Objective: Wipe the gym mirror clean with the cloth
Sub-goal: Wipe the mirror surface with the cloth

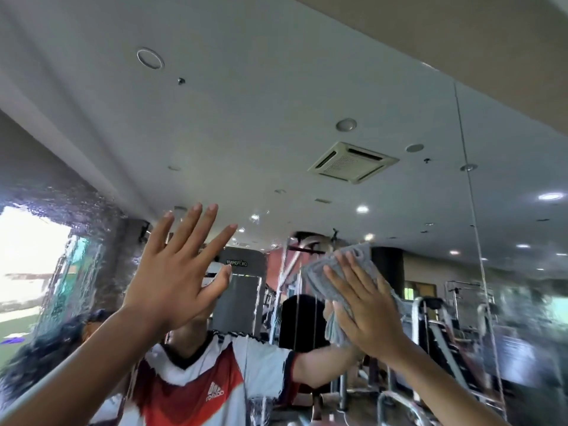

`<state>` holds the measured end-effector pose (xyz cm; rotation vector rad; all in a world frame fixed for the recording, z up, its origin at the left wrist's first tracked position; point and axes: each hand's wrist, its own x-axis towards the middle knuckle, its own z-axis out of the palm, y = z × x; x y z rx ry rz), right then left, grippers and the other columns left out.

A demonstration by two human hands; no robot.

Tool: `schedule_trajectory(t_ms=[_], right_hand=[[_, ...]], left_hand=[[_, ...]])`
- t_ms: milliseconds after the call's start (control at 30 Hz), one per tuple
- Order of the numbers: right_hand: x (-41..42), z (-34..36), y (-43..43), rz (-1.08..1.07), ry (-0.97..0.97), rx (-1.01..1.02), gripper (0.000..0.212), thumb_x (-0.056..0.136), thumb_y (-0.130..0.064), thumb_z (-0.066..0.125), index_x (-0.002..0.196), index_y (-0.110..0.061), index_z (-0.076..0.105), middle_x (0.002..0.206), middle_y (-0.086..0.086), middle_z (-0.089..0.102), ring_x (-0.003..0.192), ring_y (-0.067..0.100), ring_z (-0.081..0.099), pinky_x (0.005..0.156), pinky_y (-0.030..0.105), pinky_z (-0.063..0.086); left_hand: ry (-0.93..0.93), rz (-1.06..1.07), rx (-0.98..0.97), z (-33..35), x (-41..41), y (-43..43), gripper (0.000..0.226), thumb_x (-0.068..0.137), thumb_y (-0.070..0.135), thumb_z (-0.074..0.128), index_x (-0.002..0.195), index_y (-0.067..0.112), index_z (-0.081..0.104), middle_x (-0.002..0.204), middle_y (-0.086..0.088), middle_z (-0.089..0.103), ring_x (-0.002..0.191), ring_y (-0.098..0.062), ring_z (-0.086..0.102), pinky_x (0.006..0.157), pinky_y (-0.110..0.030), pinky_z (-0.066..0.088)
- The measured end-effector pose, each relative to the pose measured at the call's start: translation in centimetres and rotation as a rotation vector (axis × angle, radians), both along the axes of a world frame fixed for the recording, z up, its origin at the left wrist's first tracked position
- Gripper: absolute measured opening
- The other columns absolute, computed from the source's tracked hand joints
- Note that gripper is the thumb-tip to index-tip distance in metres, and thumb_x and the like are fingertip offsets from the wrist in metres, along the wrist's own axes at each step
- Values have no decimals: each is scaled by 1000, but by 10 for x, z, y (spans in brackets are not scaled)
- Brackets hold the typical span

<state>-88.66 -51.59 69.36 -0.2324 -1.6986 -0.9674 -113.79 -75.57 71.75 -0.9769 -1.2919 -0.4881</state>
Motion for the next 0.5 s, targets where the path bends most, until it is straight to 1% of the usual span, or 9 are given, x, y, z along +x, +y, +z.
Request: schedule_trajectory(t_ms=[33, 100, 167, 200, 267, 333, 400, 433, 500], right_hand=[[6, 11, 5, 32, 93, -92, 59, 99, -33, 30, 156, -19, 25, 166, 4, 16, 153, 21, 11, 118, 60, 22], [6, 48, 2, 76, 298, -292, 59, 101, -40, 19, 157, -18, 22, 165, 3, 12, 152, 17, 0, 121, 56, 10], [-8, 83, -13, 89, 408, -477, 60, 99, -49, 9, 155, -26, 6, 164, -1, -1, 148, 12, -12, 124, 48, -1], [-18, 92, -21, 83, 414, -515, 59, 99, -50, 7, 153, -29, 1, 164, -2, -5, 148, 11, -15, 124, 47, -3], [-38, 91, -38, 58, 324, -420, 60, 100, -50, 8, 156, -29, 3, 165, -2, -5, 151, 15, -14, 124, 47, -3], [-40, 69, -47, 40, 73, -191, 58, 104, -46, 15, 158, -25, 12, 166, 1, 5, 154, 21, -1, 124, 48, 1], [-22, 48, -33, -6, -140, 35, 56, 105, -45, 19, 158, -24, 18, 165, 4, 15, 153, 22, 10, 123, 48, 9], [-9, 44, -23, -24, -171, 67, 56, 105, -45, 20, 158, -25, 19, 165, 4, 18, 153, 22, 13, 122, 48, 14], [12, 52, -6, -17, -56, -33, 57, 105, -47, 17, 158, -26, 19, 165, 2, 16, 153, 18, 10, 117, 50, 22]], left_hand=[[-6, -1, 5, 0, 1, 1, 66, 97, 53, 29, 154, 21, 40, 164, -15, 25, 150, -34, 26, 117, -61, 22], [-20, 0, 16, 0, 4, 2, 67, 96, 53, 30, 152, 19, 43, 162, -16, 28, 149, -35, 29, 117, -62, 21], [-25, 3, 7, 0, 5, 2, 67, 97, 53, 30, 152, 19, 42, 162, -16, 27, 149, -34, 27, 117, -62, 21], [-25, 2, 0, -1, 5, 1, 67, 97, 53, 30, 153, 19, 40, 163, -15, 26, 150, -33, 26, 117, -62, 21], [-17, -11, -4, -1, 5, -1, 67, 97, 54, 30, 154, 20, 39, 164, -14, 24, 151, -31, 24, 117, -61, 22], [-7, -36, -6, 0, 5, -3, 66, 96, 53, 31, 153, 20, 40, 163, -14, 26, 151, -31, 25, 117, -61, 24], [3, -56, 15, 0, 6, -3, 66, 94, 52, 33, 149, 19, 47, 159, -16, 34, 147, -32, 33, 114, -62, 27], [8, -54, 33, 1, 7, -3, 66, 92, 51, 35, 145, 17, 53, 155, -19, 41, 143, -35, 40, 111, -62, 30], [30, -30, 71, 13, 12, -3, 62, 88, 50, 39, 130, 13, 66, 135, -23, 58, 124, -39, 54, 101, -57, 35]])
